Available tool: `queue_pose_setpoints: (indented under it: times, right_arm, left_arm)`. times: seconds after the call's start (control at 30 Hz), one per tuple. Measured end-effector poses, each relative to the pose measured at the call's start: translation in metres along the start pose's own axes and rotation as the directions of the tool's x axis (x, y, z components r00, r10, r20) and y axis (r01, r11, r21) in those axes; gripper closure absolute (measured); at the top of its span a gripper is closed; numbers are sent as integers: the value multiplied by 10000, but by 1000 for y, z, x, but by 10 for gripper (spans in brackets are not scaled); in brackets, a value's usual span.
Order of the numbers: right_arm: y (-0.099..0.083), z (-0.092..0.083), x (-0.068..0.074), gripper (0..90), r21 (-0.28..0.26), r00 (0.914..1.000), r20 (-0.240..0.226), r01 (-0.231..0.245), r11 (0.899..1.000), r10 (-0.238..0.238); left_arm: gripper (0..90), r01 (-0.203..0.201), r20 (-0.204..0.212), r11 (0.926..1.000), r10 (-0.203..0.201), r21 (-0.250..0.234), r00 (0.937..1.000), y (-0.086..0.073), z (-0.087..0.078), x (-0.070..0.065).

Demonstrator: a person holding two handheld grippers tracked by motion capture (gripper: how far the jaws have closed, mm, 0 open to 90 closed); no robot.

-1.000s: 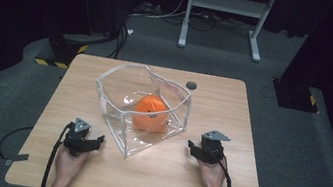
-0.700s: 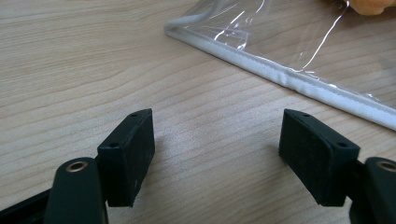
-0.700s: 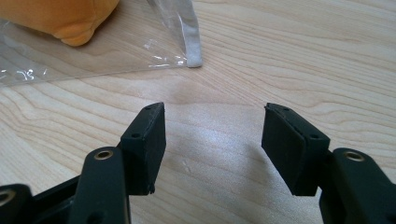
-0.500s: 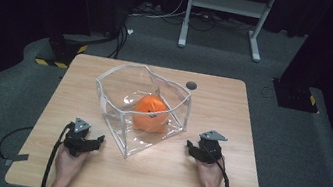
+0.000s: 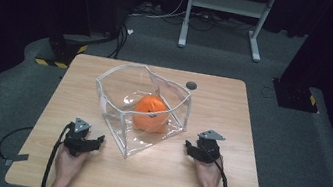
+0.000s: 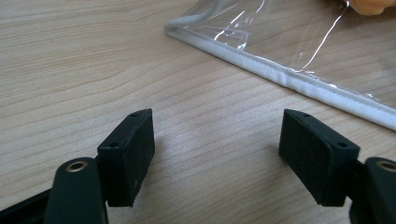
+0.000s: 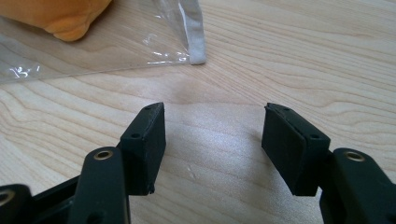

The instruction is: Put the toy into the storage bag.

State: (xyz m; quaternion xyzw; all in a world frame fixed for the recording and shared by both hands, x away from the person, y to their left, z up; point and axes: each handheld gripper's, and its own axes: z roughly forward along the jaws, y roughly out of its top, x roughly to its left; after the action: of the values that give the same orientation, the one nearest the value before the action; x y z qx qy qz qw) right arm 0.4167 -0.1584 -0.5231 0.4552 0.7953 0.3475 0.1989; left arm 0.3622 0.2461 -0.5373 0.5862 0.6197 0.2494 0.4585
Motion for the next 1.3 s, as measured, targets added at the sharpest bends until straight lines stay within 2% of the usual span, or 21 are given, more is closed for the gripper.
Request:
queue_pose_setpoints:
  times: [0.47, 1.3]
  right_arm:
    - [0, 1, 0, 284, 167, 9995, 314, -81, 9998, 76]
    - [0, 1, 0, 282, 170, 9994, 334, -103, 9998, 97]
  left_arm:
    - [268, 30, 0, 10000, -30, -16, 10000, 0, 0, 0]
    - [267, -11, 7, 10000, 11, 6, 10000, 0, 0, 0]
